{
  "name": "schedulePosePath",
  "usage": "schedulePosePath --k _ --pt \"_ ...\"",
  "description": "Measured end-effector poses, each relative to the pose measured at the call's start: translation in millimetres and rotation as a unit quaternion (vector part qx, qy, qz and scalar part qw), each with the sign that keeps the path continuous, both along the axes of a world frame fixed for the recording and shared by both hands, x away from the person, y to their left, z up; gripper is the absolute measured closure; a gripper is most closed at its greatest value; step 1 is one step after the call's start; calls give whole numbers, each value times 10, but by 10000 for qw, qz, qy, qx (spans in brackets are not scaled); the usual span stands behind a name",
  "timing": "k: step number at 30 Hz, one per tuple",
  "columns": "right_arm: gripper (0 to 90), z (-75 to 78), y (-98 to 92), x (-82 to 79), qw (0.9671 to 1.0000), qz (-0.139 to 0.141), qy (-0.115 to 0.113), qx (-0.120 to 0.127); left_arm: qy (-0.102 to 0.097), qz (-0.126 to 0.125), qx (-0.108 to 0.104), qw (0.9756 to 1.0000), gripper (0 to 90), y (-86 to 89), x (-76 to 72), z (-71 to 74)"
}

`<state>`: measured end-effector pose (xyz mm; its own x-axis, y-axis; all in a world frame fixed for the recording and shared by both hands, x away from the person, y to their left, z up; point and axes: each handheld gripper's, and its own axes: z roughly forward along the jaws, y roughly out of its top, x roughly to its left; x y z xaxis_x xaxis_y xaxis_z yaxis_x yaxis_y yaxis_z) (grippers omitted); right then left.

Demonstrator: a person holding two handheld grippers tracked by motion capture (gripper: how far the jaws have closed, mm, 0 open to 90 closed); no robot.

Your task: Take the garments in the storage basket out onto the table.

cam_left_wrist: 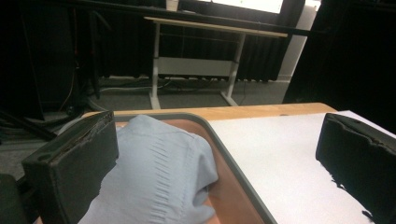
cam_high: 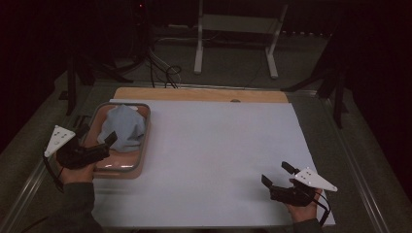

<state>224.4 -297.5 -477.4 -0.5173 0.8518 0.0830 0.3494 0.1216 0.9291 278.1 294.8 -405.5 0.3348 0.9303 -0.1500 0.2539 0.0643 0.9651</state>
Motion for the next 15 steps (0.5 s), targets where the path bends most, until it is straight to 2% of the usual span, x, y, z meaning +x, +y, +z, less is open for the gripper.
schedulePosePath --k 7,15 --pt "84 0 14 6 10000 14 5 -16 -33 14 32 10000 2 -19 74 57" --pt "84 7 22 -1 10000 17 -2 -10 58 -16 54 10000 8 -72 193 75"
